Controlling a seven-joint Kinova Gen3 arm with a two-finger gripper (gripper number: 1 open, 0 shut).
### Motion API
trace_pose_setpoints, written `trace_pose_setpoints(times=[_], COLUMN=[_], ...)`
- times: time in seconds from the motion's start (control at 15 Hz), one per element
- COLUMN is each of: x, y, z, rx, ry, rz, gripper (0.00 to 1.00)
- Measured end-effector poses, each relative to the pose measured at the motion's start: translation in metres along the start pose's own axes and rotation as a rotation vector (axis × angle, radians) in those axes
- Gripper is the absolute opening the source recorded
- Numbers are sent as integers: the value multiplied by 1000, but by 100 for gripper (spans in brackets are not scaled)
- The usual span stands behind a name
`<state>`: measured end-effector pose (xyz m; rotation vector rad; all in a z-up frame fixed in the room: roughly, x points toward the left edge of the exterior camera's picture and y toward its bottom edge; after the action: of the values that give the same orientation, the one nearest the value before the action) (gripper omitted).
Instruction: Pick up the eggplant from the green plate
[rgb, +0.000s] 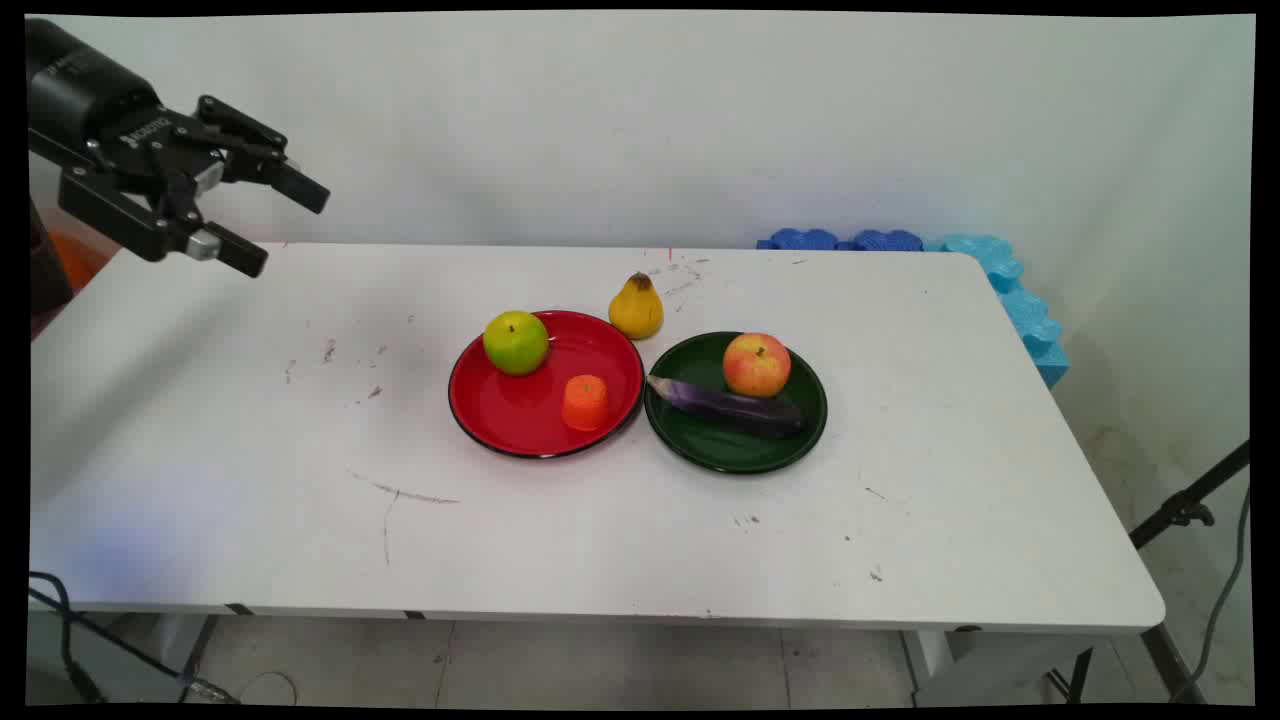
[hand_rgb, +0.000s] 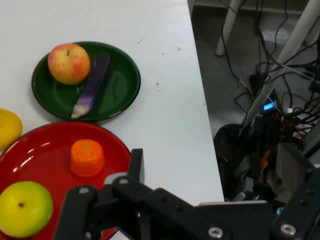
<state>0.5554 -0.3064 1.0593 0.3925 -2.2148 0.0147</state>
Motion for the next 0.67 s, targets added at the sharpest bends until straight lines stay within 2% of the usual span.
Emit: trace_pose_setpoints(times=[0.27, 0.67], x=[13, 60], y=[4, -6], z=[17, 65], rx=[28, 91], ry=[-10, -26], rz=[-23, -13], gripper=[100, 100])
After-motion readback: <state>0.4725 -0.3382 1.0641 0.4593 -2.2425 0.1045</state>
